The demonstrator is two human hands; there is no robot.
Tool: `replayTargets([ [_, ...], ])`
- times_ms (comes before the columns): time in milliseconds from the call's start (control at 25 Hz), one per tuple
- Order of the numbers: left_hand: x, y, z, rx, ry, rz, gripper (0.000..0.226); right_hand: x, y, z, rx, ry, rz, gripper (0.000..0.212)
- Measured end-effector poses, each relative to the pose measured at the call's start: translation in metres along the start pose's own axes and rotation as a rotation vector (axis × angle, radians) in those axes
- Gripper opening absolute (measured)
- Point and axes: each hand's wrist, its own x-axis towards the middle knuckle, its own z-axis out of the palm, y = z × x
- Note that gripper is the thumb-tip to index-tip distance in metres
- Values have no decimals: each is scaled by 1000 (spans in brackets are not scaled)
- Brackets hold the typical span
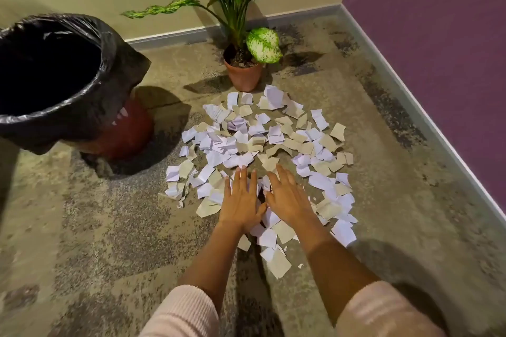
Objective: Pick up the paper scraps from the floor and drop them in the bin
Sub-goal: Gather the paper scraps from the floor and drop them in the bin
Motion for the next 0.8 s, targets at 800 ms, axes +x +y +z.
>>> replayTargets([
  [800,-78,22,37,214,-5,415,97,-59,31,35,-125,-64,64,62],
])
